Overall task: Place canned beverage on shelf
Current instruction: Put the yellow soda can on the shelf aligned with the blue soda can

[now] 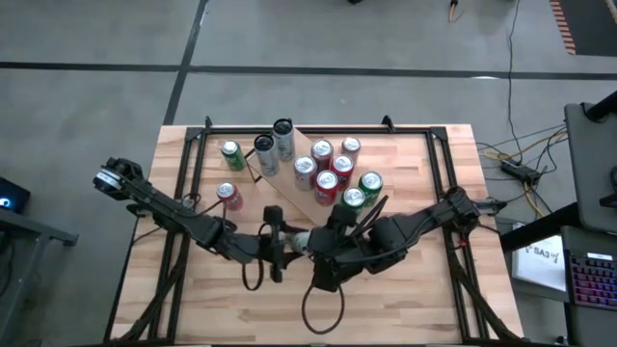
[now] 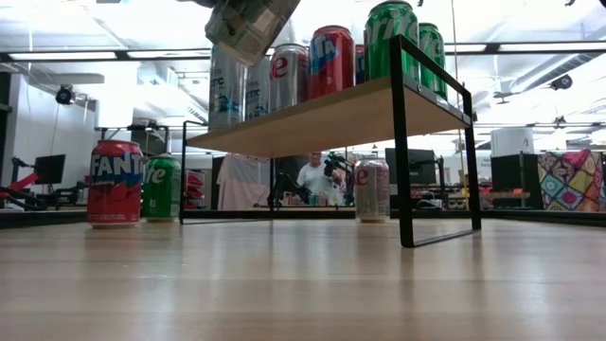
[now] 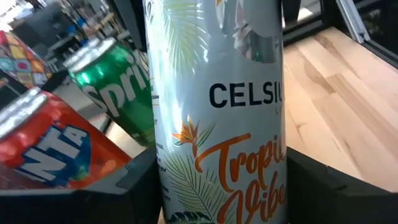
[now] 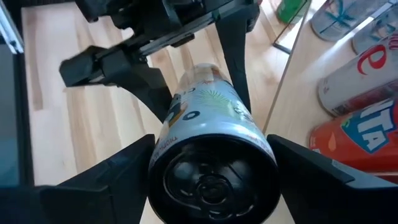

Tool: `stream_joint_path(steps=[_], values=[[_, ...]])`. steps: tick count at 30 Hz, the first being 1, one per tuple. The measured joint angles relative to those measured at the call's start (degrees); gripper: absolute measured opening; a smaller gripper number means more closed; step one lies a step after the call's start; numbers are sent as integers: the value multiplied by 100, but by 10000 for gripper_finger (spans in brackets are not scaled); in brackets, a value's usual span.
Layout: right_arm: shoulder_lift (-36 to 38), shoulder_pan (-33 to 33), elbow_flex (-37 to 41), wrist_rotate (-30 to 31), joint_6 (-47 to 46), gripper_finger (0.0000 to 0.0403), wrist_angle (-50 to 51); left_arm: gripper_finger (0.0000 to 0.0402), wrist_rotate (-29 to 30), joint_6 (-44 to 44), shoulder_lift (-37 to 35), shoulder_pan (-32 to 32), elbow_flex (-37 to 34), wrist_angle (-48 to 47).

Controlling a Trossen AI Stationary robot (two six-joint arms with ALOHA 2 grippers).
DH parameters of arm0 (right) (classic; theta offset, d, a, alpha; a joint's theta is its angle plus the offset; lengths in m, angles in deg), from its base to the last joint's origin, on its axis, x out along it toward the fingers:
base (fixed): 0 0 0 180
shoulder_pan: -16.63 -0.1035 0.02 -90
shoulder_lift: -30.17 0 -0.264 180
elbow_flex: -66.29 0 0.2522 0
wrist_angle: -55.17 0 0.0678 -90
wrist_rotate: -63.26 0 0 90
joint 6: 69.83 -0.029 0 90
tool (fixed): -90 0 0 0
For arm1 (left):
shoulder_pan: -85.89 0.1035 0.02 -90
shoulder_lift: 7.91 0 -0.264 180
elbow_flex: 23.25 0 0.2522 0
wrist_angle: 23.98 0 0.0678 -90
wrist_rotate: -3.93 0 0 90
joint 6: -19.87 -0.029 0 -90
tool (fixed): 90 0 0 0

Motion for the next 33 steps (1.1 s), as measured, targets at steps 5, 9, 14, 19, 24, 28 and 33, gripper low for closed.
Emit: stream_joint_path(steps=[5, 9, 14, 19, 24, 28, 33], values=[[198, 0, 0, 9, 47, 291, -112, 232, 46, -246, -103, -26, -267, 657], [418, -2, 0, 39, 419, 300, -490, 232, -5, -333, -316, -56, -496, 836], [708, 14, -13, 121, 1339, 305, -1095, 232, -158, -483, -652, -234, -901, 1306], [788, -2, -9, 73, 2140, 302, -1566, 232, -102, -854, -1066, -517, -1293, 2371], [675, -80, 11, 81, 2815, 297, -2090, 232, -102, -1002, -1432, -832, -1503, 2779], [458, -159, 63, 35, 3118, 298, -2428, 232, -83, -1181, -1630, -1043, -1649, 3233], [231, -190, 68, 248, 3225, 298, -2715, 232, -50, -1243, -1760, -1148, -1710, 3387]])
